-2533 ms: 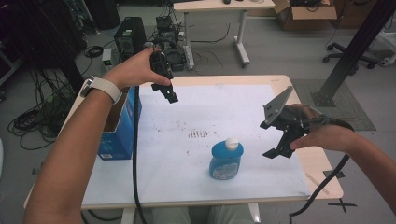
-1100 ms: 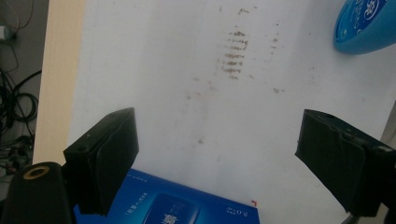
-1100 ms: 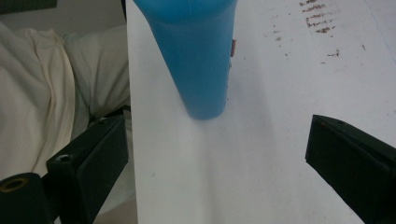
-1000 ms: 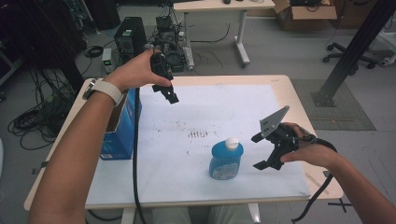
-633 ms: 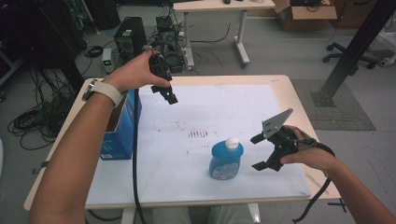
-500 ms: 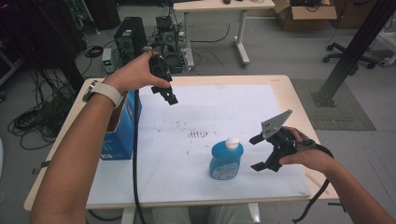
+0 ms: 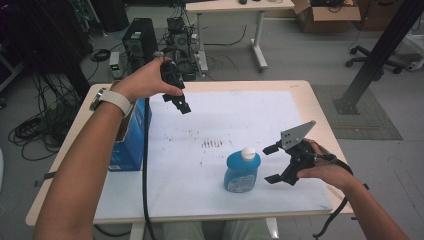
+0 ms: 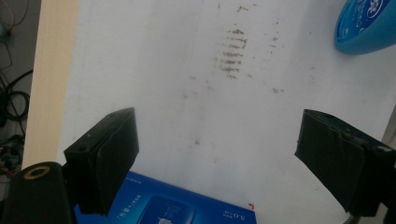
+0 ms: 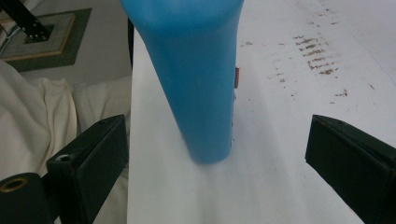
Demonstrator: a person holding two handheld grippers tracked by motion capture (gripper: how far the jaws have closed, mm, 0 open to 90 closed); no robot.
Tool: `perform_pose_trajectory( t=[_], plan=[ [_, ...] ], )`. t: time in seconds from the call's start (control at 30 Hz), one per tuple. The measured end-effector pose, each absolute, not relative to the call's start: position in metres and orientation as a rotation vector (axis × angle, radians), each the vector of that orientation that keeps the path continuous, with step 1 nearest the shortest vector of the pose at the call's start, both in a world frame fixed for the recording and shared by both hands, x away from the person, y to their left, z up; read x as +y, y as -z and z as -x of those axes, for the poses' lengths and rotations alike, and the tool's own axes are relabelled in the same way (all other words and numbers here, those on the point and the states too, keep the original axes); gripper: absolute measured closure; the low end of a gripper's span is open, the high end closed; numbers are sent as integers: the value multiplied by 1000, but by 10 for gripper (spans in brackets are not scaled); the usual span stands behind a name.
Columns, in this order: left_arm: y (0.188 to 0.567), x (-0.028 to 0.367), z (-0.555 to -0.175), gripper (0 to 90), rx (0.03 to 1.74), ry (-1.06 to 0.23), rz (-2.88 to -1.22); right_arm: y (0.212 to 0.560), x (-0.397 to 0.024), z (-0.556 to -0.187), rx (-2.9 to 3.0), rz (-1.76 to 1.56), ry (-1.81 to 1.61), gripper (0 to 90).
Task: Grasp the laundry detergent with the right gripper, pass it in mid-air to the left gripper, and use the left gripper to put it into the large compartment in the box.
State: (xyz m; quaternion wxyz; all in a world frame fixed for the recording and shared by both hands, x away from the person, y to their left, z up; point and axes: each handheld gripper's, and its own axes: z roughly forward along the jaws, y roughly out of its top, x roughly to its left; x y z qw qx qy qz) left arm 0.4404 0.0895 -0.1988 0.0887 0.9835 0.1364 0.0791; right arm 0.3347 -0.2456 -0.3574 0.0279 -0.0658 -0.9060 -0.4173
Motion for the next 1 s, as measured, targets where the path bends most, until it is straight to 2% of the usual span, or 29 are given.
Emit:
perform_pose_trajectory(
  t=[1.0],
  plan=[
    [199,93,-440,135,420,-239,-2925,379,-238,-336,-2698,206,1442,60]
  ],
)
